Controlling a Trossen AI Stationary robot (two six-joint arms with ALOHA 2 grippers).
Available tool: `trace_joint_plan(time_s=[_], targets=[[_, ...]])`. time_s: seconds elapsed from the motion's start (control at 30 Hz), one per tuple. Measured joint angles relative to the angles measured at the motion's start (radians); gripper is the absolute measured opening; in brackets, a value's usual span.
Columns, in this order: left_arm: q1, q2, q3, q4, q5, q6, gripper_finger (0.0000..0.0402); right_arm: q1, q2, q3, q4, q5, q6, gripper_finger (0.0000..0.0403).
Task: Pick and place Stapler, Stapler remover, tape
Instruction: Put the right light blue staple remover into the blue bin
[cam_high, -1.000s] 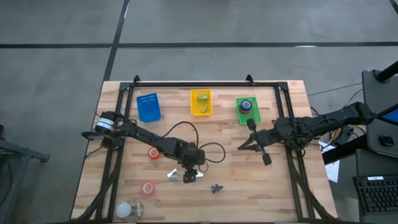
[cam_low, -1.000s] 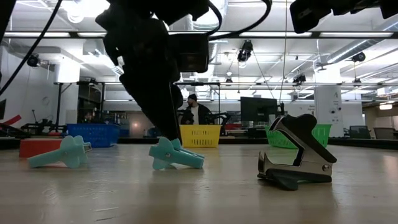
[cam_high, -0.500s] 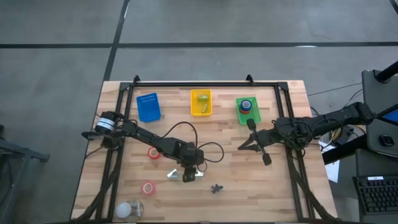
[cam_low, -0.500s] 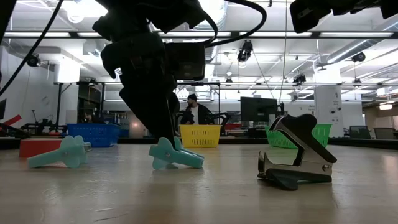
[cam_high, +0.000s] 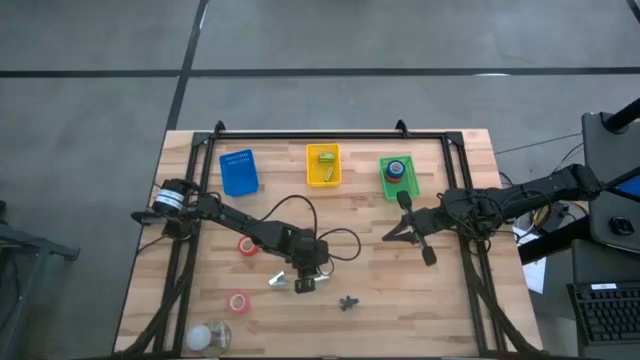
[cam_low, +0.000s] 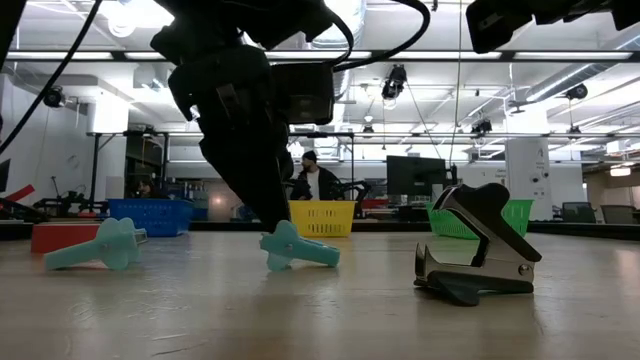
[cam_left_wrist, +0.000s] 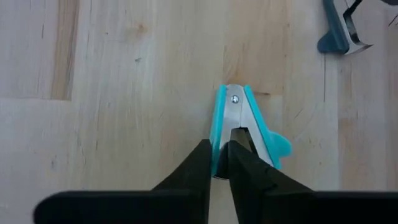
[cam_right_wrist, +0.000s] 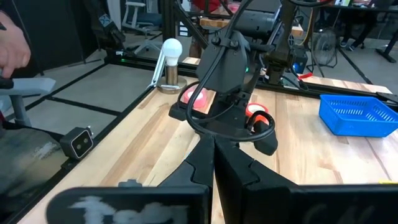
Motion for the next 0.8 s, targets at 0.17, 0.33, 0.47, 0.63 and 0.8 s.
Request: trace_joint_plan(time_s=[0.17,0.33,0.47,0.63,0.8], targets=[[0.011,0.000,0.002,0.026,0.002,0.006,0.0031,0.000,0.000,0.000,0.000,0.000,0.000,0.0008],[0.021,-0.001,0.002,0.023,0.002,0.011,0.0037,0.000,0.000,0.000,0.000,0.000,0.004,0.0008],[0.032,-0.007,0.002,0.009,-0.002,0.011,0.0033,0.000,0.000,-0.002,0.000,0.000,0.003,0.0008],[0.046,-0.060,0.001,-0.072,-0.037,0.029,0.0027,0.000,0.000,-0.006,-0.001,0.000,0.001,0.0008],[0.061,-0.164,0.001,-0.198,-0.143,0.037,0.0012,0.000,0.000,-0.006,0.002,0.001,0.000,0.0008]])
